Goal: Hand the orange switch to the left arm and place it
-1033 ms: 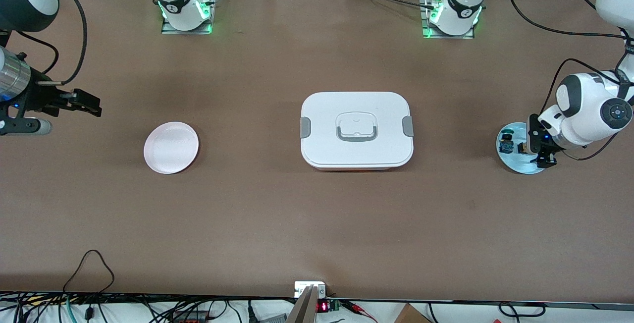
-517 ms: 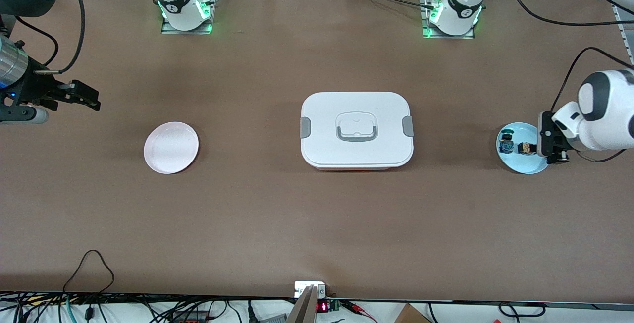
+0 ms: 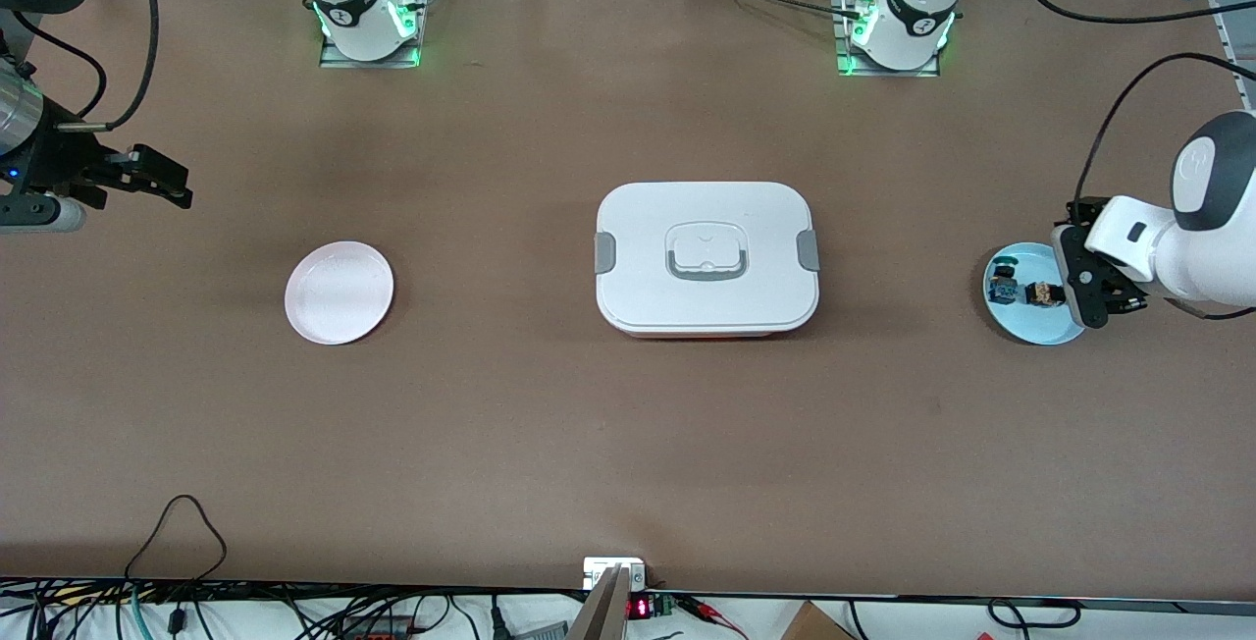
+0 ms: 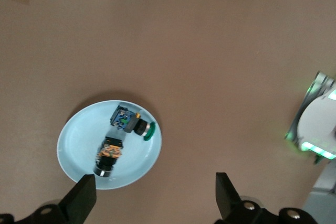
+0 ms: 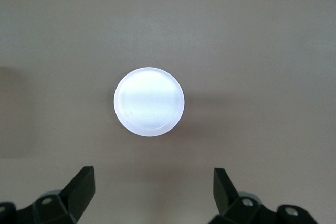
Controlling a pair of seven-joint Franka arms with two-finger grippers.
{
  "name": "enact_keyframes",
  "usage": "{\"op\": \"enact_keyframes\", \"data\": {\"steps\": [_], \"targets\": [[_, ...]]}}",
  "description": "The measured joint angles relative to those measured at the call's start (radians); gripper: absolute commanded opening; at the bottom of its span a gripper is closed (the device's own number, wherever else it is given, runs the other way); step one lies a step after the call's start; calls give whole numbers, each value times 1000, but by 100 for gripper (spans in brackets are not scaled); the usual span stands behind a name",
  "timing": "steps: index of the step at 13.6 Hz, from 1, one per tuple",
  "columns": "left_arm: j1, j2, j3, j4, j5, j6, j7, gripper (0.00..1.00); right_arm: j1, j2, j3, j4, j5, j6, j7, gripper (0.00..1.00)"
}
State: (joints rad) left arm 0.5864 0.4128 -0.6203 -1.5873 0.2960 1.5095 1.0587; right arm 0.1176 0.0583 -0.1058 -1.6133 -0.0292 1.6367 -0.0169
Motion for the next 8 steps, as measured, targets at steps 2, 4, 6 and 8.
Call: {"op": "enact_keyframes", "data": {"steps": [2, 4, 6, 8], "targets": [[-13, 0, -52, 53, -1, -100, -202, 100, 0, 0, 1, 0, 0, -4, 0, 100], [-51, -1, -67, 112, -28, -166, -375, 100, 1, 0, 1, 0, 0, -6, 0, 100], [-98, -1, -70, 176, -56, -259, -555, 100, 1, 0, 1, 1, 0, -7, 0, 100], [-151, -1, -71, 242, -72, -325, -713, 100, 1, 0, 1, 1, 0, -7, -1, 100]]}}
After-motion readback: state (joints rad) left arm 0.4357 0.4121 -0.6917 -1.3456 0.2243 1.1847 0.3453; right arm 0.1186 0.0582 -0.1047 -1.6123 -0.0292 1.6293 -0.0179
